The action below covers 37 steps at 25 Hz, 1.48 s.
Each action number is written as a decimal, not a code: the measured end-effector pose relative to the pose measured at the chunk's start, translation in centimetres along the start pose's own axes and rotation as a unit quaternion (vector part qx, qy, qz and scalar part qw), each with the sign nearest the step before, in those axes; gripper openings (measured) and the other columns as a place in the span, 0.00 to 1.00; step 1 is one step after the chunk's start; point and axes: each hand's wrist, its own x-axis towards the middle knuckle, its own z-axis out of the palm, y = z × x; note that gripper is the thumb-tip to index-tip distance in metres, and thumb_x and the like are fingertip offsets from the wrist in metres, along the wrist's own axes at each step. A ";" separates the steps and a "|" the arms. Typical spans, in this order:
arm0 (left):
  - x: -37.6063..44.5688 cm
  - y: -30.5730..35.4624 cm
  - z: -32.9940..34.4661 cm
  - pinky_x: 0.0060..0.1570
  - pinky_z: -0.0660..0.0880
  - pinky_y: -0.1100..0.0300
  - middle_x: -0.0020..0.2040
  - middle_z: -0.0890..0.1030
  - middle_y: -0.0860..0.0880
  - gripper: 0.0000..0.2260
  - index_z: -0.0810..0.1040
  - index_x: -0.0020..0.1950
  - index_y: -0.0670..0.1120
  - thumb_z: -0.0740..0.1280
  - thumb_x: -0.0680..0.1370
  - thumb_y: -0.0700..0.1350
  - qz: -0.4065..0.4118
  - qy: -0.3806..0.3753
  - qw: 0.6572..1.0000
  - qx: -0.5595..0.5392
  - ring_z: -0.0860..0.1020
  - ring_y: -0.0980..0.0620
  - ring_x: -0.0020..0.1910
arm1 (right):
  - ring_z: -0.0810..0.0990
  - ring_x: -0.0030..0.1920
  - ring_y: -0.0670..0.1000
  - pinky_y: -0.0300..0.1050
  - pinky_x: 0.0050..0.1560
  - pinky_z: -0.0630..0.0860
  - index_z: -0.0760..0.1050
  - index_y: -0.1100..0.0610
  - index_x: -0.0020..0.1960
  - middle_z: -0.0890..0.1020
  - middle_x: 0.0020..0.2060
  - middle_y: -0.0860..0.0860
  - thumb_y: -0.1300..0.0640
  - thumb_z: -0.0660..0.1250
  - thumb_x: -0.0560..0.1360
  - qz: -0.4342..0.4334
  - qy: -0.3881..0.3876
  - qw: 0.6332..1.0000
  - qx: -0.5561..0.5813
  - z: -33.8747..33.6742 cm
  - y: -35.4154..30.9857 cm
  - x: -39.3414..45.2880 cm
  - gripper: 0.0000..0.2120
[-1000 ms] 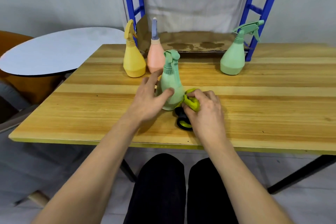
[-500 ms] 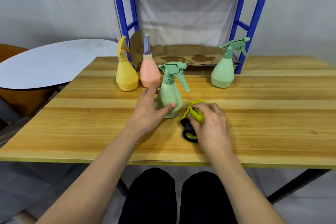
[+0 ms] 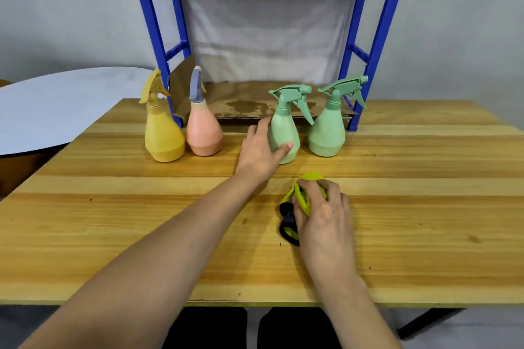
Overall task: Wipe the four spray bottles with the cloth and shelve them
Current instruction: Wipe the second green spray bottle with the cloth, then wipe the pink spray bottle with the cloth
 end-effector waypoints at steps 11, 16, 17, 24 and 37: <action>0.3 0.6 -2.2 0.72 0.66 0.49 0.76 0.69 0.43 0.35 0.57 0.82 0.51 0.70 0.79 0.54 0.008 0.001 1.000 0.018 0.69 0.43 0.75 | 0.74 0.57 0.57 0.52 0.55 0.76 0.74 0.49 0.66 0.74 0.61 0.55 0.54 0.70 0.77 -0.012 -0.010 1.000 0.005 0.2 -0.1 0.7 0.18; -1.7 0.3 -8.8 0.67 0.72 0.50 0.68 0.75 0.47 0.23 0.69 0.75 0.49 0.67 0.80 0.47 0.113 0.144 0.976 0.117 0.73 0.47 0.65 | 0.73 0.57 0.59 0.55 0.58 0.73 0.74 0.52 0.66 0.74 0.61 0.57 0.51 0.67 0.77 -0.014 -0.018 1.000 0.001 2.3 -1.6 2.3 0.17; -1.7 0.3 -10.0 0.65 0.73 0.49 0.66 0.75 0.47 0.21 0.71 0.73 0.48 0.67 0.80 0.46 0.136 0.190 0.963 0.131 0.74 0.46 0.63 | 0.73 0.57 0.59 0.55 0.59 0.73 0.74 0.52 0.66 0.74 0.61 0.57 0.50 0.67 0.78 -0.019 -0.021 1.000 -0.001 2.8 -2.1 2.4 0.18; 1.0 -0.2 -14.1 0.69 0.72 0.50 0.73 0.70 0.44 0.25 0.65 0.78 0.48 0.67 0.81 0.45 0.084 0.238 0.961 0.110 0.71 0.45 0.71 | 0.72 0.58 0.60 0.57 0.61 0.73 0.73 0.52 0.67 0.73 0.62 0.58 0.49 0.66 0.76 -0.026 -0.040 0.999 -0.006 3.9 -4.4 2.9 0.20; 0.9 -2.0 -13.9 0.46 0.70 0.63 0.59 0.82 0.44 0.17 0.72 0.75 0.45 0.57 0.87 0.40 -0.016 0.155 0.988 0.003 0.76 0.52 0.50 | 0.68 0.63 0.56 0.53 0.67 0.69 0.72 0.48 0.69 0.71 0.66 0.53 0.49 0.68 0.75 -0.003 -0.066 0.996 0.052 3.5 -4.0 2.8 0.23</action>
